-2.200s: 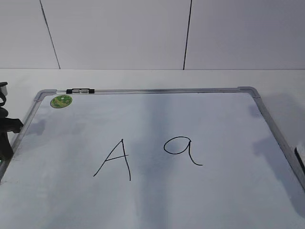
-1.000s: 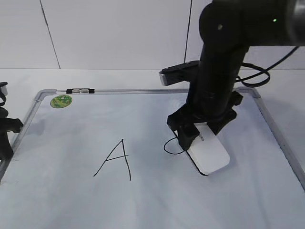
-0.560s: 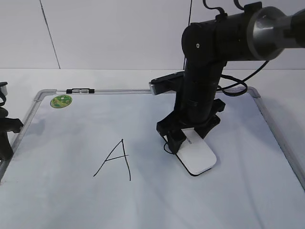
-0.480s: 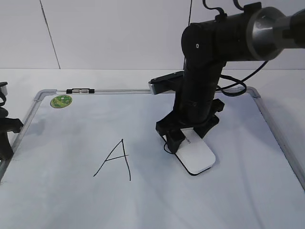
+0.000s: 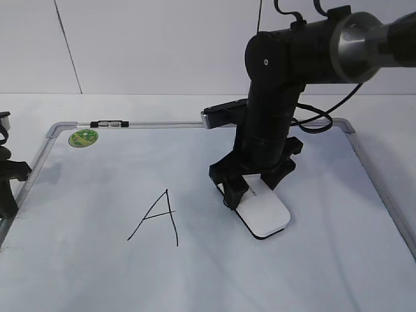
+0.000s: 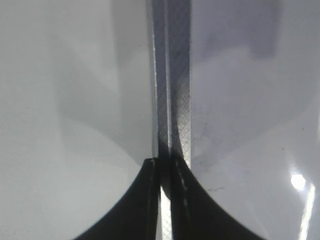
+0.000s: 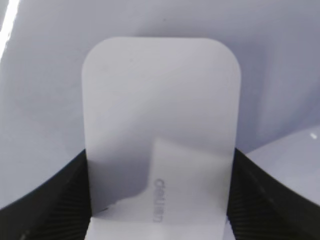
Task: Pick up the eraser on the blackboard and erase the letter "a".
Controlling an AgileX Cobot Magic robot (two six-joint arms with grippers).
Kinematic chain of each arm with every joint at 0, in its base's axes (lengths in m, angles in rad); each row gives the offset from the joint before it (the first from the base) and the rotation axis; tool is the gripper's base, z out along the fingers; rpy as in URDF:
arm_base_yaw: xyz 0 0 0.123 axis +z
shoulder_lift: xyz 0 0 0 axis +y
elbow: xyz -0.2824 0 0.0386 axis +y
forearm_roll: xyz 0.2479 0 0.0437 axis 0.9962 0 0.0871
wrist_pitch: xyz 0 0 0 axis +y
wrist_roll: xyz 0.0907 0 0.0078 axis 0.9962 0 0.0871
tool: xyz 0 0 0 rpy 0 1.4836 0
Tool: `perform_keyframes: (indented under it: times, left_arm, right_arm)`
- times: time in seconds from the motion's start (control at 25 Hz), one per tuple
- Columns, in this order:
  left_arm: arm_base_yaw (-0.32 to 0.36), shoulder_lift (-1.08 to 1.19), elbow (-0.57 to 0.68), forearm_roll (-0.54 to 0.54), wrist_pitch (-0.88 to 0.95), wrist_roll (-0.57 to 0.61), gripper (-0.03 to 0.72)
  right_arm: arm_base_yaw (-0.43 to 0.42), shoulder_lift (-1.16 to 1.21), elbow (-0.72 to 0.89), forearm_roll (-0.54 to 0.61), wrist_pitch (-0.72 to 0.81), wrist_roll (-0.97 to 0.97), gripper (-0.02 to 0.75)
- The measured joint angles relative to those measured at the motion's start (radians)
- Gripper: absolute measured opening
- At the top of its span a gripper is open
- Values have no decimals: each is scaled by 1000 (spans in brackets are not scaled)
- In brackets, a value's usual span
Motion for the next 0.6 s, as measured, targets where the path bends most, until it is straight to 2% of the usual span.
perform_keyframes:
  times: [0.6]
  left_arm:
    - [0, 0, 0, 0, 0, 0, 22]
  right_arm:
    - [0, 2, -2, 14, 12, -23, 559]
